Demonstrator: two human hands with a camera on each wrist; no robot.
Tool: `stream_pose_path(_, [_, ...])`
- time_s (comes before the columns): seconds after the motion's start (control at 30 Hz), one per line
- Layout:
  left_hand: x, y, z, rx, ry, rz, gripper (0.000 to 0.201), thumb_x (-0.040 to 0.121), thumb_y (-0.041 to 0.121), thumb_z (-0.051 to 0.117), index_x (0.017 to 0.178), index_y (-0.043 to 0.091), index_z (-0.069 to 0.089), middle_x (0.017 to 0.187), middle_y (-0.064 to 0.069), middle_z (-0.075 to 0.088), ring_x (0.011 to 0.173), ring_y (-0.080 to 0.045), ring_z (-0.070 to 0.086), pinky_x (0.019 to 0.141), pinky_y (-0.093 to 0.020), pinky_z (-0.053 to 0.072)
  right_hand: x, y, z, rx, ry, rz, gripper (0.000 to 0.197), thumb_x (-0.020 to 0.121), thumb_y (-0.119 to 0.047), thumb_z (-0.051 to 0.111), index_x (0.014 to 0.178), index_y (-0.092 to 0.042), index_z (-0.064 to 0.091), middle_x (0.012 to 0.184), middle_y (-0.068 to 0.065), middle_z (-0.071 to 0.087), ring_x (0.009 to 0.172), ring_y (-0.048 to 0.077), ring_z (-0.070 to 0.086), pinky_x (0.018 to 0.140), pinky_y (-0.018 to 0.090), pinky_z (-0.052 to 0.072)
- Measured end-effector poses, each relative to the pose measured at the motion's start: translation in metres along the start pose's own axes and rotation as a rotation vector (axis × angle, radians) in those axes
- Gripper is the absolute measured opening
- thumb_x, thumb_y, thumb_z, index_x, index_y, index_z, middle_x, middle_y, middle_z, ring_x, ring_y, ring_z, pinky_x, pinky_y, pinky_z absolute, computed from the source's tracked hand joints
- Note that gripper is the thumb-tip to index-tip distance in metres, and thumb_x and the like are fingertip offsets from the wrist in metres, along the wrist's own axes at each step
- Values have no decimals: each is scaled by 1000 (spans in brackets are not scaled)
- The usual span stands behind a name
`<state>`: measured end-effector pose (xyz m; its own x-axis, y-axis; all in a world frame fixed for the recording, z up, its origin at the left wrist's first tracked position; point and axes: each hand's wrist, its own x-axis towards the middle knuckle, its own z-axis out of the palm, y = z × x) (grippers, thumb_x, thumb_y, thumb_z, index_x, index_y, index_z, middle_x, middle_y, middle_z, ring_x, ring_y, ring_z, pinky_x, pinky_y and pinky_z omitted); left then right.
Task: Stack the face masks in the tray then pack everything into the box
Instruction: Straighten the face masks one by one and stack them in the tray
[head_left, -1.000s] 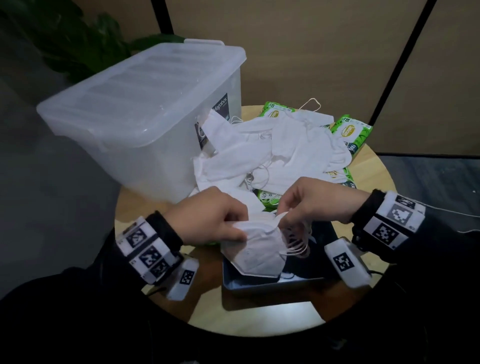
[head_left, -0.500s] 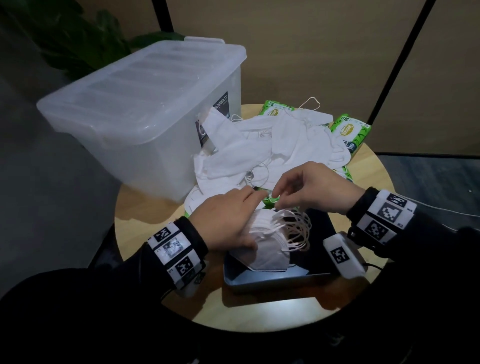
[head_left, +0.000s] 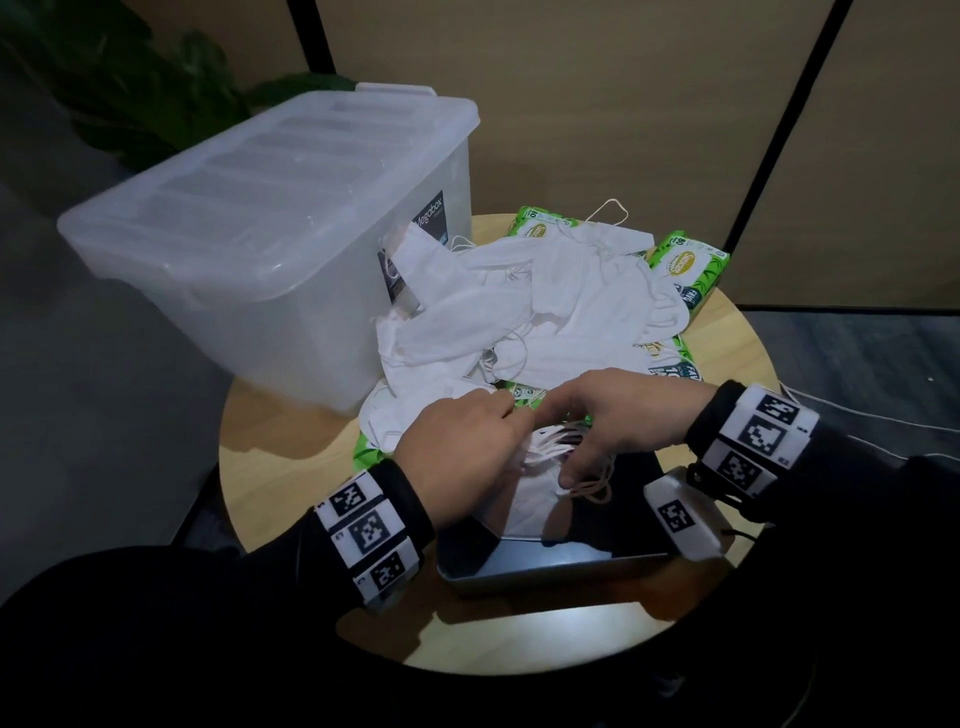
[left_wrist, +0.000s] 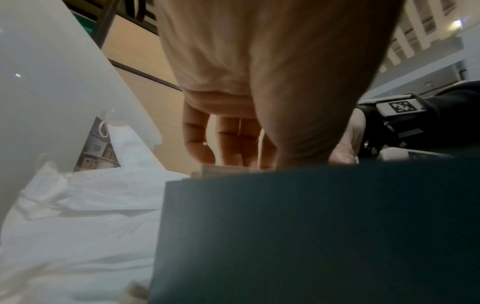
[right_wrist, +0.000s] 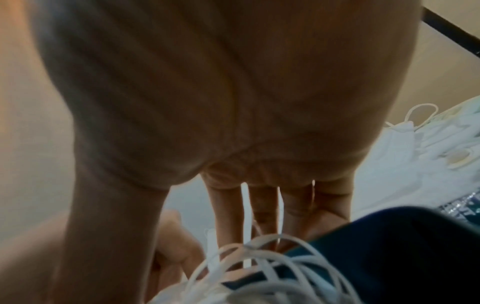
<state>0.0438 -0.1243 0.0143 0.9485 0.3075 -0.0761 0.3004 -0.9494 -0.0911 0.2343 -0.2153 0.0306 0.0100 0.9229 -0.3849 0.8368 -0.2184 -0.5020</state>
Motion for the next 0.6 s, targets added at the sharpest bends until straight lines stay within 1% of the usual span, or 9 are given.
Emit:
stream_pose_path(0.1, [4,-1,1,-51,6,-13,33,93,40,63,120,24,52,116,3,55,109,-23,55,75,-35,35,-1,-1,0,11,-15,8,67,67,-43,93,128,-35,68,120,-16,69,111,5,61,95,25,50])
stream_pose_path(0.17, [5,-3,2,-110,-7,-31,35,90,41,66,118,25,53,116,4,55,109,-21,56,72,-35,38,-2,1,0,22,-36,2,63,66,-43,93,124,-37,69,115,-16,72,107,5,64,96,31,53])
stream_pose_path(0.27, [9,-3,2,-183,-1,-36,37,85,35,68,120,32,56,116,9,58,109,-19,57,73,-33,37,-5,4,1,20,-53,13,50,66,-42,93,111,-37,73,100,-14,74,94,6,68,87,36,57])
stream_pose_path(0.33, [12,-7,0,-225,3,-54,41,82,33,69,122,36,61,114,9,63,107,-20,60,76,-32,41,-5,7,1,-22,-11,23,45,67,-41,92,108,-33,74,96,-12,74,90,6,66,82,32,56])
stream_pose_path(0.43, [15,-17,-7,-330,-1,-58,30,76,36,69,106,33,70,102,5,59,100,-24,60,80,-39,49,-9,12,0,-30,118,-15,31,72,-36,89,98,-31,73,89,-11,73,82,2,63,72,22,49])
stream_pose_path(0.47, [16,-21,-9,-370,8,-46,28,74,38,66,101,31,69,99,4,56,98,-24,59,80,-40,50,-10,13,0,-21,167,-39,24,74,-33,87,93,-29,72,85,-9,72,78,2,62,68,22,46])
stream_pose_path(0.53, [17,-26,-14,-454,54,-30,21,73,41,60,91,32,61,93,7,53,94,-24,59,78,-39,49,-12,14,-2,10,271,-99,17,79,-29,84,83,-21,69,77,-3,69,71,8,60,64,27,43])
stream_pose_path(0.57, [17,-28,-17,-482,77,-32,17,74,42,58,90,35,55,90,9,54,93,-24,60,77,-38,49,-14,14,-3,51,320,-125,18,81,-26,83,77,-19,67,72,-2,67,66,8,58,62,29,41])
stream_pose_path(0.6, [18,-30,-20,-503,89,-41,20,76,43,58,93,36,53,90,10,58,93,-24,61,77,-38,50,-16,14,-4,109,362,-142,22,83,-25,83,71,-19,64,67,-3,65,61,5,54,60,29,39])
